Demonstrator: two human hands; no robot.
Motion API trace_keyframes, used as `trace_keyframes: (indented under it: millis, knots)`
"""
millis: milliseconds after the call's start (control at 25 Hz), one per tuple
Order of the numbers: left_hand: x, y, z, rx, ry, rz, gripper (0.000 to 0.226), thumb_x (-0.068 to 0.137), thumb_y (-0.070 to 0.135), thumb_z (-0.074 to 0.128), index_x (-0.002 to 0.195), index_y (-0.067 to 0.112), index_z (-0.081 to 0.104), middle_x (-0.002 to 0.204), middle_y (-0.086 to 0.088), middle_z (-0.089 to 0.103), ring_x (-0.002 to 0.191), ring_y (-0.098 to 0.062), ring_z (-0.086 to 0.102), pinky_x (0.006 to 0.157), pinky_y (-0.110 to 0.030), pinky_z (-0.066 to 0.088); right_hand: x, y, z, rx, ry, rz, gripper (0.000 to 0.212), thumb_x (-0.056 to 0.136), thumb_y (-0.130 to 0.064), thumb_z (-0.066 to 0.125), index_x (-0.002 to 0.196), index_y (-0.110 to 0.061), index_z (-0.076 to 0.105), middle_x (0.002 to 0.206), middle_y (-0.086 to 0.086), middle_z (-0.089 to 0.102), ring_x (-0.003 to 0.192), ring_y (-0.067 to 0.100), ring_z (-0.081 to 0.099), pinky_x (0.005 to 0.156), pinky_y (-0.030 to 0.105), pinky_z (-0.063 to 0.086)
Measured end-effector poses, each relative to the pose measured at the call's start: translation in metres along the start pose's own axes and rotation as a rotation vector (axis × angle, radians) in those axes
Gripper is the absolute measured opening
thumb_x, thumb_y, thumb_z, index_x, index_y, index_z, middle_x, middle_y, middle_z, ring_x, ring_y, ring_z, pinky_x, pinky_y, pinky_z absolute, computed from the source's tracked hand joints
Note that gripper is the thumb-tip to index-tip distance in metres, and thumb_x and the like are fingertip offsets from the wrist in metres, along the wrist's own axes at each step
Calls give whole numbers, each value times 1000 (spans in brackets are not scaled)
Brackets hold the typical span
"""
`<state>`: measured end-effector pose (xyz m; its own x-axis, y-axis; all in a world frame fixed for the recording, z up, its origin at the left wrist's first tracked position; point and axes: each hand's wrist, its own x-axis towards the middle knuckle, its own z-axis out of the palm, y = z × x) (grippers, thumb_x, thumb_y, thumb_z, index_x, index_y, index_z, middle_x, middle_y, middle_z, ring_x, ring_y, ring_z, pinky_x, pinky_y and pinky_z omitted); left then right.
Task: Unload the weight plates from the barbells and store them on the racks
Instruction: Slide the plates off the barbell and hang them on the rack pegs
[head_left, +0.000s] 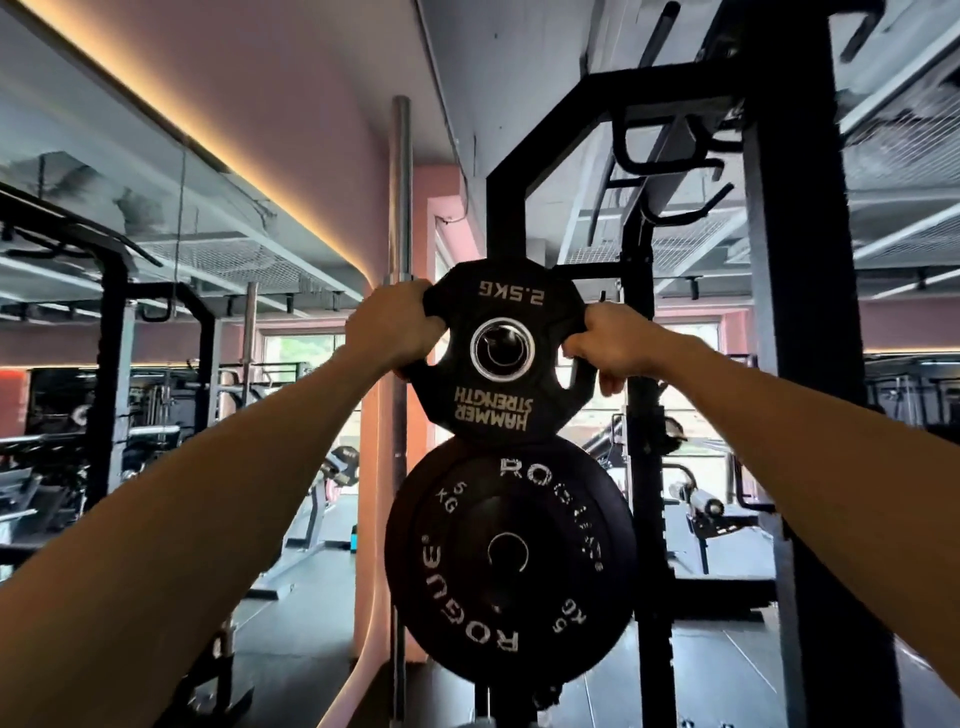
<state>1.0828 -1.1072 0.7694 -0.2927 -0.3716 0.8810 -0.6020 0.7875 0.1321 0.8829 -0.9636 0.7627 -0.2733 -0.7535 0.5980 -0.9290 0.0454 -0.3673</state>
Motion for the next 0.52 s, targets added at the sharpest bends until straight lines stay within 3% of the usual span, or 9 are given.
trace_keyframes:
  millis: [240,400,520]
  knots:
    - [65,-26,41,-7,30,16,28,78,28,56,103,19,62,86,-4,62,86,-31,61,75,-37,51,63,9,10,11,37,25,17,91,-8,50,81,5,56,63,20,62,43,32,58,49,38,54]
    - [100,-45,71,-30,30,40,27,77,29,55,101,18,62,83,-3,59,86,-31,61,74,-37,50,105,17,18,-18,61,38,23,90,-8,53,67,-1,55,33,4,54,34,26,55,47,33,52]
    - [116,-53,98,-46,42,44,27,80,28,54,102,16,61,88,-7,63,89,-32,60,80,-40,51,137,35,26,-51,92,34,21,87,-8,54,69,1,56,42,7,57,44,31,60,46,29,47]
